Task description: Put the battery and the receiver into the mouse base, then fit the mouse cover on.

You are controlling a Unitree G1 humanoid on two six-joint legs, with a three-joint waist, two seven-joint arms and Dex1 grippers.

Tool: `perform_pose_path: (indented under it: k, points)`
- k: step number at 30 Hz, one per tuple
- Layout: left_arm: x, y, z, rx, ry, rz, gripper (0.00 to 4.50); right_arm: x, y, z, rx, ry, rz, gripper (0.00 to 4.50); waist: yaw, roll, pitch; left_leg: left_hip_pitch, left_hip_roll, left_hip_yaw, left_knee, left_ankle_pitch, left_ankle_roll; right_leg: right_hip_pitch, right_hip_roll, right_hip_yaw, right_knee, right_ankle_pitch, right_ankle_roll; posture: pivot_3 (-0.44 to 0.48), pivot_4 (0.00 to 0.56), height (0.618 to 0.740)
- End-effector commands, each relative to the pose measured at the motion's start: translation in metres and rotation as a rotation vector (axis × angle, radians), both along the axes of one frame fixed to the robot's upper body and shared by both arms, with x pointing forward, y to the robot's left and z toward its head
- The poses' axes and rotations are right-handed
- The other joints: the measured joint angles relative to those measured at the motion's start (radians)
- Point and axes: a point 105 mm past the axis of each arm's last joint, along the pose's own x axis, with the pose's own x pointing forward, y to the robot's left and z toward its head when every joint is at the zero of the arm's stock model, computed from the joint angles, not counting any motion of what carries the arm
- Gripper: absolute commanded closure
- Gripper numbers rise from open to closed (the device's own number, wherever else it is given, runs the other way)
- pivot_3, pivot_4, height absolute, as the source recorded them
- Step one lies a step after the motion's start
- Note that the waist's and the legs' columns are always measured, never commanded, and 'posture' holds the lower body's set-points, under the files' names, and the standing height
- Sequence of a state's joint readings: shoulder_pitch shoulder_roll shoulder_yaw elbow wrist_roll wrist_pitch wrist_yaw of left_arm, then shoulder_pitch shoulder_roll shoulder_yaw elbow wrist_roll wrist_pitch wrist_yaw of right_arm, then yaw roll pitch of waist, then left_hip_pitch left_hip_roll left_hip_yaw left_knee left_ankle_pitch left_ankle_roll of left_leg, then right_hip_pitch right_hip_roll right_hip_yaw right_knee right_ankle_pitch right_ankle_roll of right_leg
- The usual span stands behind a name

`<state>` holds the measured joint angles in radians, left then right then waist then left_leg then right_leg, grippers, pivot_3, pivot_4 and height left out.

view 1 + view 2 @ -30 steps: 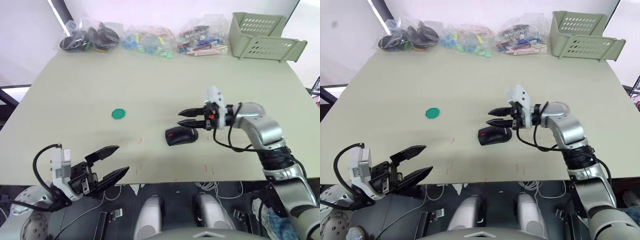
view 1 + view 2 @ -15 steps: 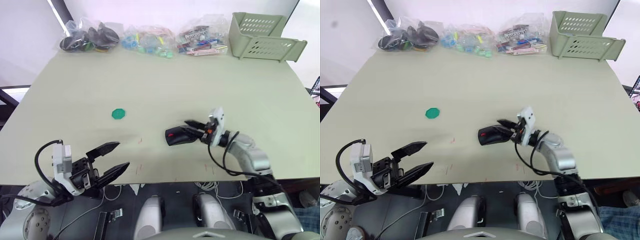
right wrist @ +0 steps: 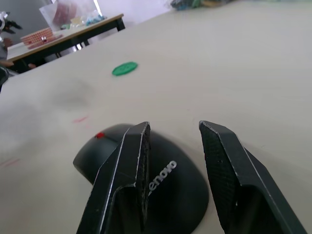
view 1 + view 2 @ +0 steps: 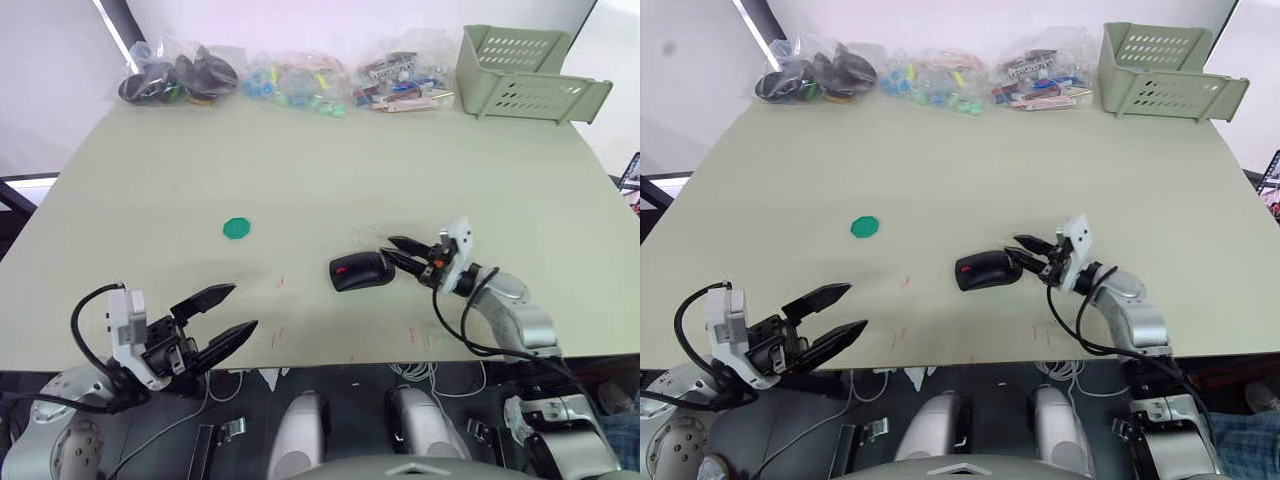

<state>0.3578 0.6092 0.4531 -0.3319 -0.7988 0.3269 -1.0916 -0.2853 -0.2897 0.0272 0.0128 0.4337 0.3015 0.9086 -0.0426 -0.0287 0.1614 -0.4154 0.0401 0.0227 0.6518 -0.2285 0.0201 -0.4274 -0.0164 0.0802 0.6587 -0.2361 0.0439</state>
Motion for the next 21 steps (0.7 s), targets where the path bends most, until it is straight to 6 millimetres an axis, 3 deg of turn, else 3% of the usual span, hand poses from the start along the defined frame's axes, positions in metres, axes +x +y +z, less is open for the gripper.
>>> perform_pose_path:
  k: [1, 2, 4, 6, 9, 11, 14, 21]
  points:
    - [0.0, 0.007, 0.002, -0.015, 0.009, 0.079, 0.0, -0.02, -0.028, 0.019, -0.006, -0.038, 0.015, 2.82, 0.003, 0.0, 0.0, 0.0, 0.0, 0.0, 0.0, 0.0, 0.0, 0.0, 0.0, 0.0, 0.0, -0.001, 0.001, 0.0, 0.15, 0.74]
    - [0.0, 0.01, 0.001, -0.014, 0.016, 0.104, 0.0, -0.026, -0.036, 0.019, -0.019, -0.026, 0.018, 2.82, 0.006, 0.0, 0.001, -0.001, 0.0, 0.0, 0.0, 0.0, 0.0, 0.0, 0.0, 0.0, -0.001, -0.001, 0.001, 0.0, 0.15, 0.74]
    - [0.002, 0.018, -0.003, 0.006, 0.031, 0.174, 0.0, -0.036, -0.06, 0.022, -0.066, -0.019, -0.018, 2.31, 0.006, 0.0, 0.001, -0.001, -0.001, 0.0, 0.0, 0.0, 0.0, 0.0, -0.001, 0.0, -0.001, -0.001, 0.001, 0.0, 0.15, 0.74]
    - [0.003, 0.025, -0.006, -0.003, 0.046, 0.214, 0.0, -0.046, -0.078, 0.023, -0.13, -0.028, -0.051, 1.58, 0.005, 0.0, 0.001, 0.0, -0.001, 0.0, 0.0, 0.0, 0.0, 0.0, -0.001, 0.0, -0.001, -0.001, 0.002, 0.0, 0.15, 0.74]
    - [0.001, 0.033, -0.014, 0.004, 0.075, 0.261, 0.0, -0.059, -0.102, 0.025, -0.153, 0.002, -0.102, 0.06, 0.0, -0.001, 0.001, 0.0, -0.001, 0.0, 0.0, 0.0, 0.0, 0.0, -0.001, 0.0, -0.001, -0.001, 0.002, 0.0, 0.15, 0.74]
    - [-0.001, 0.038, -0.019, 0.011, 0.095, 0.296, 0.0, -0.068, -0.121, 0.022, -0.202, 0.018, -0.144, 0.03, 0.001, -0.001, 0.001, 0.001, 0.0, 0.0, 0.0, 0.0, 0.0, 0.0, 0.0, 0.001, -0.001, -0.001, 0.002, 0.0, 0.15, 0.74]
    - [-0.002, 0.041, -0.022, 0.017, 0.109, 0.321, 0.0, -0.074, -0.132, 0.018, -0.237, 0.033, -0.171, 0.03, 0.0, -0.001, 0.002, 0.001, 0.0, 0.0, 0.0, 0.0, 0.0, 0.0, 0.0, 0.001, -0.001, -0.001, 0.002, 0.0, 0.15, 0.74]
    - [-0.005, 0.046, -0.032, 0.05, 0.143, 0.339, 0.0, -0.072, -0.139, 0.017, -0.249, 0.034, -0.203, 0.03, 0.002, -0.002, 0.002, 0.0, 0.0, -0.001, 0.001, 0.0, 0.0, 0.0, -0.001, 0.002, -0.002, -0.001, 0.002, 0.0, 0.15, 0.74]
